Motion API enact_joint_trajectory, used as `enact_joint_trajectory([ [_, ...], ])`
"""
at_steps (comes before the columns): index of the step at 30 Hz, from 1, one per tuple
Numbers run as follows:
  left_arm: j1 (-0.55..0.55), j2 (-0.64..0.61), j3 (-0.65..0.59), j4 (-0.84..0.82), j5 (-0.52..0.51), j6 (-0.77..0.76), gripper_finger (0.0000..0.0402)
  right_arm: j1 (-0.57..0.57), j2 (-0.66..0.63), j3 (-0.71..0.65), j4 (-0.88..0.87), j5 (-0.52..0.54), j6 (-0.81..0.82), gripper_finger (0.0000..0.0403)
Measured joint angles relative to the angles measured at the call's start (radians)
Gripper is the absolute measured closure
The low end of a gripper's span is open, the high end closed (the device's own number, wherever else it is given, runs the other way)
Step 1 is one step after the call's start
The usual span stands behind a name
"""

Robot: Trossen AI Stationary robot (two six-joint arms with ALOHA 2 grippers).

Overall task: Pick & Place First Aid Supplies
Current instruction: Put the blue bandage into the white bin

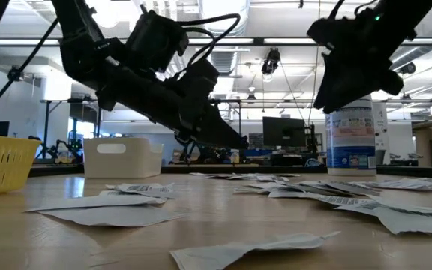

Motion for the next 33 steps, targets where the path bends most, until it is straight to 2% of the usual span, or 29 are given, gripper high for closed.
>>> enact_joint_trajectory([
  [10, 0.000, 0.090, 0.021, 0.086, 0.092, 0.096, 0.0402, -0.054, 0.001, -0.119, 0.351, -0.005, -0.134, 0.0298],
  [15, 0.002, 0.151, 0.051, 0.084, 0.090, 0.100, 0.0402, -0.063, 0.001, -0.190, 0.523, -0.005, -0.162, 0.0308],
  [22, 0.002, 0.182, 0.060, 0.062, 0.062, 0.063, 0.0402, -0.063, 0.010, -0.269, 0.639, -0.020, -0.114, 0.0320],
  [27, 0.002, 0.176, 0.061, 0.023, 0.059, 0.042, 0.0402, -0.063, 0.096, -0.287, 0.747, -0.090, -0.097, 0.0328],
  [33, 0.002, 0.174, 0.062, -0.010, 0.058, 0.005, 0.0402, -0.063, 0.239, -0.217, 0.760, -0.166, -0.097, 0.0326],
])
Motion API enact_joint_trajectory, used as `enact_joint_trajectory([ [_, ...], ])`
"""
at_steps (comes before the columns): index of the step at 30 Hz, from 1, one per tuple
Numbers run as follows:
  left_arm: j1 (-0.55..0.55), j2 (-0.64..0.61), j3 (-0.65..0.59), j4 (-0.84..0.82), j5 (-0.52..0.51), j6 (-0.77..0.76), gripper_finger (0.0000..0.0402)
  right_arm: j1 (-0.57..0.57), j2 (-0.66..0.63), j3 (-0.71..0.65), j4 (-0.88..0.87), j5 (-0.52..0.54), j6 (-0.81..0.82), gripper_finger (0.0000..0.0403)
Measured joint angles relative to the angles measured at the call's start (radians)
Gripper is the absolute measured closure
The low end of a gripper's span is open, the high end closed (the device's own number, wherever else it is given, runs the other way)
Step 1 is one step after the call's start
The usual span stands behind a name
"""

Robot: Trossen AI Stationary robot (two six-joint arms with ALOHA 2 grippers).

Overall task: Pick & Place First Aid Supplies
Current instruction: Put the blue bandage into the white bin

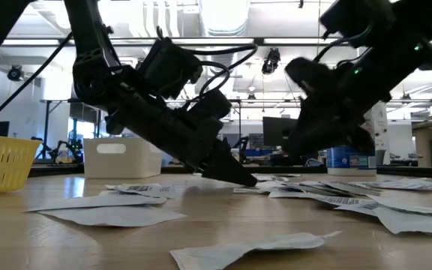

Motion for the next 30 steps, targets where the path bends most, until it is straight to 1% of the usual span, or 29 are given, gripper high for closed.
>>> enact_joint_trajectory([
  [4, 0.001, -0.001, 0.000, -0.032, 0.003, -0.012, 0.0401, -0.008, 0.058, 0.041, -0.017, -0.026, 0.013, 0.0312],
  [7, 0.001, -0.001, 0.000, -0.035, 0.003, -0.013, 0.0401, -0.025, 0.074, 0.061, -0.041, -0.071, 0.024, 0.0297],
  [11, 0.001, 0.000, -0.001, -0.034, 0.003, -0.023, 0.0401, -0.044, 0.075, 0.072, -0.078, -0.090, 0.033, 0.0274],
  [16, 0.001, 0.001, -0.001, -0.033, 0.004, -0.027, 0.0401, -0.075, 0.077, 0.067, -0.085, -0.155, 0.058, 0.0259],
  [21, 0.001, 0.002, -0.002, -0.032, 0.004, -0.028, 0.0401, -0.092, 0.110, 0.070, -0.082, -0.219, 0.059, 0.0255],
  [23, 0.001, 0.002, -0.003, -0.030, 0.004, -0.028, 0.0401, -0.093, 0.123, 0.075, -0.077, -0.225, 0.062, 0.0256],
  [27, 0.001, 0.003, -0.003, -0.030, 0.004, -0.028, 0.0401, -0.094, 0.129, 0.075, -0.069, -0.254, 0.082, 0.0261],
  [30, 0.002, 0.003, -0.003, -0.029, 0.004, -0.028, 0.0401, -0.095, 0.126, 0.075, -0.069, -0.295, 0.081, 0.0264],
])
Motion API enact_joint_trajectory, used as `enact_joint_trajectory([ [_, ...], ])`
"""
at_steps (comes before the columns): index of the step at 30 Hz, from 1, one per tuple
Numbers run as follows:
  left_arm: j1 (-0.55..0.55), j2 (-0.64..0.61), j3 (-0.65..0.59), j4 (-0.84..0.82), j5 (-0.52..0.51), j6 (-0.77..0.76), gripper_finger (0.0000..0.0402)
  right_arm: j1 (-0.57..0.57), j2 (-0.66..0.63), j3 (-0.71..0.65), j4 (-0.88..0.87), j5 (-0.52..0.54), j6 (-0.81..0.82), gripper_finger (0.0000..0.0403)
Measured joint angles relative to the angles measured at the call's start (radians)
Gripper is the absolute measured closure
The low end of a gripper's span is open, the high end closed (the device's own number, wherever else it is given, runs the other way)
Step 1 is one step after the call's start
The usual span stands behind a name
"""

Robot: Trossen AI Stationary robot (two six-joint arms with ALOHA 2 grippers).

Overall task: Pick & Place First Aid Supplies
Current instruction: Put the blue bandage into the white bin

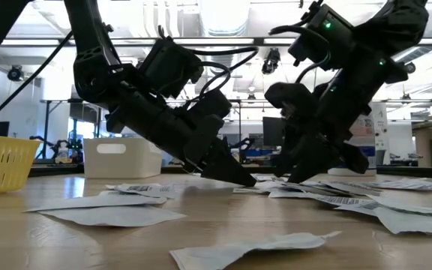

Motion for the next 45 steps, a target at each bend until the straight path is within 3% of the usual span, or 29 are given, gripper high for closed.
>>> enact_joint_trajectory([
  [14, 0.002, 0.000, 0.004, -0.006, 0.000, 0.004, 0.0401, -0.010, -0.010, -0.004, 0.036, -0.142, -0.024, 0.0271],
  [34, 0.002, 0.001, 0.005, 0.014, 0.009, 0.046, 0.0402, -0.022, -0.015, -0.007, 0.035, -0.044, 0.065, 0.0317],
  [40, 0.001, 0.001, 0.004, 0.022, 0.009, 0.046, 0.0402, -0.022, -0.015, -0.007, 0.037, -0.041, 0.083, 0.0317],
  [45, 0.001, 0.002, 0.003, 0.041, 0.009, 0.054, 0.0402, -0.022, -0.015, -0.007, 0.037, -0.046, 0.080, 0.0342],
])
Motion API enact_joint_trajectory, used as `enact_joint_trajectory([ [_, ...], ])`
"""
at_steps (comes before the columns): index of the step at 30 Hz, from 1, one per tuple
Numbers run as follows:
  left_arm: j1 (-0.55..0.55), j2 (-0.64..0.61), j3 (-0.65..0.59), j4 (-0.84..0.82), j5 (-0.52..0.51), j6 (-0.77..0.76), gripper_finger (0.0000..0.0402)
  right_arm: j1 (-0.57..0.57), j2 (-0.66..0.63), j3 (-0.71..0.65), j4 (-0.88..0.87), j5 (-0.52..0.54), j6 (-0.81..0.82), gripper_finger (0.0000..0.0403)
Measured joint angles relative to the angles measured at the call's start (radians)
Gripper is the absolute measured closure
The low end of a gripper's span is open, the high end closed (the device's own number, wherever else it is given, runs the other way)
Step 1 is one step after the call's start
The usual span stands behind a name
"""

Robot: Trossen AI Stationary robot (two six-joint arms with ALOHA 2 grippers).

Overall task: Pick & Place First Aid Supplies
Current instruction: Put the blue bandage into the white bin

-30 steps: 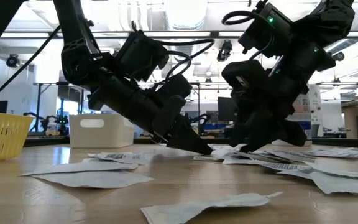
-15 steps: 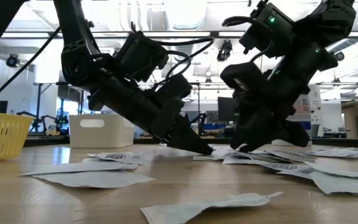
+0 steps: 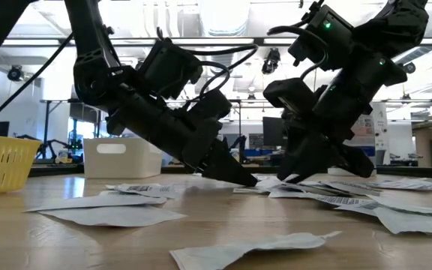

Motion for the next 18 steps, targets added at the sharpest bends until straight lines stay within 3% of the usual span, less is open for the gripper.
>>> enact_joint_trajectory([
  [7, 0.000, 0.000, 0.000, 0.003, 0.000, 0.001, 0.0402, 0.000, 0.000, 0.000, 0.005, -0.015, -0.028, 0.0390],
  [14, -0.001, -0.027, -0.001, -0.024, 0.000, -0.003, 0.0401, 0.000, -0.019, 0.002, 0.007, -0.029, -0.086, 0.0394],
  [18, -0.001, -0.091, -0.003, -0.117, -0.009, -0.006, 0.0401, 0.003, -0.037, 0.003, 0.003, -0.033, -0.128, 0.0394],
])
